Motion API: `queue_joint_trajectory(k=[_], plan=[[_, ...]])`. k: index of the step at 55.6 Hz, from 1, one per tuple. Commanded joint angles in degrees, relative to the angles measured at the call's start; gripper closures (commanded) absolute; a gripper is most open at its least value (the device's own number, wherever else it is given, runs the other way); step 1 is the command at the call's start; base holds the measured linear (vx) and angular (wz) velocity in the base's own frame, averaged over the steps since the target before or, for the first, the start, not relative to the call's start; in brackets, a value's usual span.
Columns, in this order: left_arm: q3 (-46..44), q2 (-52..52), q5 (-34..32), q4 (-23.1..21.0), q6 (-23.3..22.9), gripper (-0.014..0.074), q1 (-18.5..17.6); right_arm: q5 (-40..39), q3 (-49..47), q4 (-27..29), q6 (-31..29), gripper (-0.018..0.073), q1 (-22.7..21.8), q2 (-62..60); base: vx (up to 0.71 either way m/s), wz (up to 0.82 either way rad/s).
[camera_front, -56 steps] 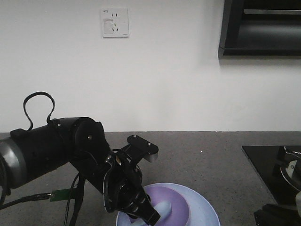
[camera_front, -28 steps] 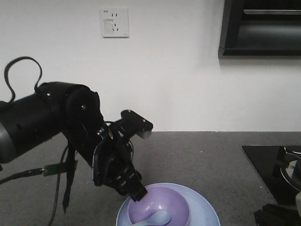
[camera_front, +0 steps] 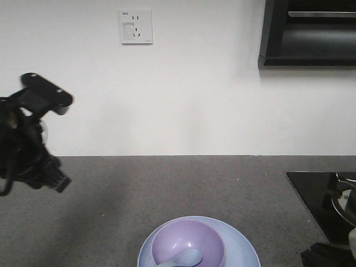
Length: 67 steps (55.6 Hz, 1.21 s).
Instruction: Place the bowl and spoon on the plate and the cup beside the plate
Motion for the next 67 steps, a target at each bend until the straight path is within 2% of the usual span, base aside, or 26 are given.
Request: queue_joint_trajectory(k=[1, 7, 13, 38, 49, 67], plan=[[3.42, -5.74, -0.16, 3.01, -0.52, 0.01, 4.81, -3.9, -1.72, -0.25, -0.66, 0.056, -0.3, -0.39, 0.0, 0.0], [8.31, -9.07, -0.28, 5.45, -0.52, 0.01, 10.04, -3.96, -1.72, -0.25, -0.66, 0.056, -0.3, -0.39, 0.0, 0.0], [11.89, -10.83, -1.15, 5.38, -0.52, 0.01, 13.9, -4.08, -1.72, -0.25, -0.66, 0.056, -0.3, -0.39, 0.0, 0.0], [19.26, -10.0, -8.41, 5.31, -1.18, 0.01, 21.98, -4.25, -1.72, -0.25, -0.66, 0.056, -0.3, -0.39, 0.0, 0.0], [19.26, -7.68, -10.54, 5.42, -0.29, 0.0125, 23.85, -4.32, -1.72, -0.25, -0.66, 0.056, -0.3, -0.39, 0.0, 0.0], [19.26, -0.69, -13.37, 5.21, 0.33, 0.0164, 23.91, -4.26, -1.72, -0.25, -0.66, 0.056, -0.3, -0.39, 0.0, 0.0]])
